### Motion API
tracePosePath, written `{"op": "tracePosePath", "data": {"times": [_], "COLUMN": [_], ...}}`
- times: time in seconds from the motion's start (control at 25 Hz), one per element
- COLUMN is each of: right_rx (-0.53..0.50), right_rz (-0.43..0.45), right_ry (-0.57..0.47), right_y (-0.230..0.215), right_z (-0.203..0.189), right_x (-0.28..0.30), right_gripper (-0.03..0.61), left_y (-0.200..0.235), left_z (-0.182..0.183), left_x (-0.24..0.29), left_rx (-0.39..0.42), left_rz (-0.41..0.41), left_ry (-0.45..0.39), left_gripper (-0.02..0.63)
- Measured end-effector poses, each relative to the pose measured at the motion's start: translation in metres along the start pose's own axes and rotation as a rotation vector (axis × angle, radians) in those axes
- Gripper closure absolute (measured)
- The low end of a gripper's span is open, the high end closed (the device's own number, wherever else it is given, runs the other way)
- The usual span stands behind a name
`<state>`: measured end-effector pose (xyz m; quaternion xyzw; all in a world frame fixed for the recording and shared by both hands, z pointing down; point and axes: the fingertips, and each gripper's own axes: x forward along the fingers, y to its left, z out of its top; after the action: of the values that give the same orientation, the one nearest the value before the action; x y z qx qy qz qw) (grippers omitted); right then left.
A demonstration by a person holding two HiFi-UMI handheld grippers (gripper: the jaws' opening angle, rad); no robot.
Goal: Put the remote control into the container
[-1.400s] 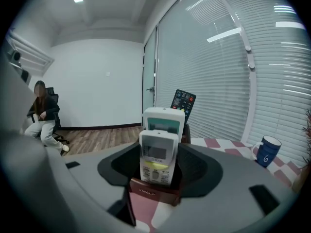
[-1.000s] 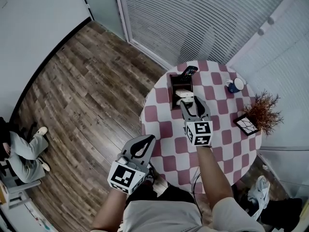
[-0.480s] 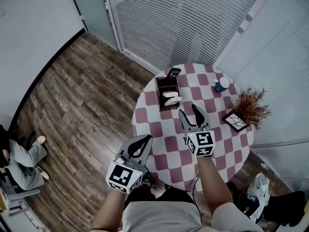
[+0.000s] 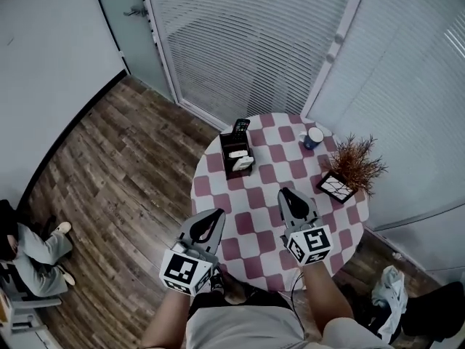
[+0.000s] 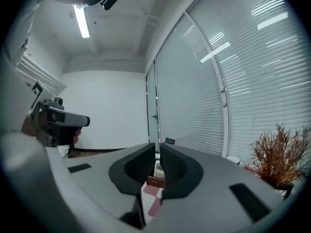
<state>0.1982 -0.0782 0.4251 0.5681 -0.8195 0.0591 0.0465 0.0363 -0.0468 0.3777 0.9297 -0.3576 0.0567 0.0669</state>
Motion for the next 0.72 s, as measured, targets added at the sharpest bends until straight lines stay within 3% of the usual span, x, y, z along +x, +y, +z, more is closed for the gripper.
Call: {"op": "tracePosePath", "data": {"times": [0.4, 0.72], "right_rx": [-0.035, -0.085], "right_rz": [0.085, 0.08], "right_ry": [-0.073, -0.1], "right_y": [0.013, 0.013], "right_z": [0.055, 0.081], "right_x": [-0.072, -0.102], "right_gripper": [0.566, 0.568], "left_y": [-0.037, -0.063], "left_z": [0.04, 0.056], "left_x": [-0.022, -0.028], "left_rx": [0.064, 0.083], "left_rz": [0.062, 0.072], "left_ry": [-0.072, -0.109], "left_gripper": [0.604, 0.604]}}
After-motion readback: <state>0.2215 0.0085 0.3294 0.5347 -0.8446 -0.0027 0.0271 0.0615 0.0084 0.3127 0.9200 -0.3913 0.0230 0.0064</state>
